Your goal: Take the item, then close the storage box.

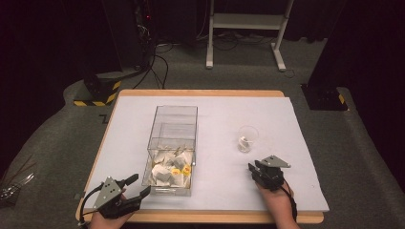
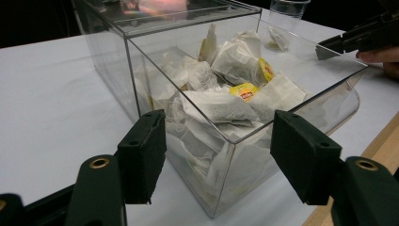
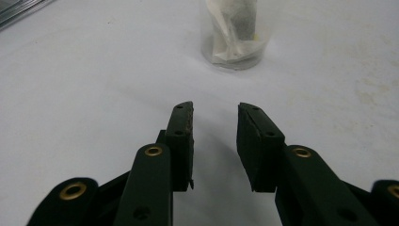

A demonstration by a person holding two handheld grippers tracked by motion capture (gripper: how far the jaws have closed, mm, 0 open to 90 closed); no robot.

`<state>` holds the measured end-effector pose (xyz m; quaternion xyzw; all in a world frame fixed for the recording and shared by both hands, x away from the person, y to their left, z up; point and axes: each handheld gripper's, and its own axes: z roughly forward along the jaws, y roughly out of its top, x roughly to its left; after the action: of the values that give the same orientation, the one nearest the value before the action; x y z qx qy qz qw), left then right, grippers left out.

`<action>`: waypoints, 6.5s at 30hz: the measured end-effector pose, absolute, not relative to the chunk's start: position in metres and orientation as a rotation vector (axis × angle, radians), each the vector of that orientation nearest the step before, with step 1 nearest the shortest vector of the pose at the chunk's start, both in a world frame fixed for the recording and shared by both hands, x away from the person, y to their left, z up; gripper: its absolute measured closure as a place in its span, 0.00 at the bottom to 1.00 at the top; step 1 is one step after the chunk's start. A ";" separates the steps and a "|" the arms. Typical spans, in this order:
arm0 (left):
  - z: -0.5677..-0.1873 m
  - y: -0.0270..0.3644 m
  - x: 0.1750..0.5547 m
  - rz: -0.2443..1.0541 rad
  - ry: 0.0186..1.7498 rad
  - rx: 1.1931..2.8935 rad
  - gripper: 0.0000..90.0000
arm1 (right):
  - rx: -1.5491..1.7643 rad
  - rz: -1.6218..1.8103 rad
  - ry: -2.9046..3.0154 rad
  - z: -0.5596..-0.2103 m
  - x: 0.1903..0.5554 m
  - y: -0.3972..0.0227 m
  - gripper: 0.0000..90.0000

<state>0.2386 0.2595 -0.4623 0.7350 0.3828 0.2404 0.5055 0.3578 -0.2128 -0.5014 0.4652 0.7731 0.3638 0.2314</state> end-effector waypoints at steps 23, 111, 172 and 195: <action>-0.474 0.250 0.244 0.547 0.895 1.845 0.42 | 1.277 0.995 2.138 -0.502 0.359 -0.212 0.74; -0.478 0.239 0.282 0.657 0.968 1.790 0.48 | 1.246 0.965 2.150 -0.502 0.357 -0.209 0.72; -0.490 0.223 0.344 0.744 1.201 1.768 0.21 | 1.237 0.980 2.179 -0.502 0.358 -0.209 0.70; -0.493 0.217 0.356 0.774 1.267 1.727 0.24 | 1.238 0.983 2.180 -0.502 0.358 -0.209 0.70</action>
<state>0.3564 0.2174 -0.4935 0.6885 0.5053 0.3086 0.4188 0.3581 -0.2090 -0.5024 0.4483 0.7892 0.3558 0.2226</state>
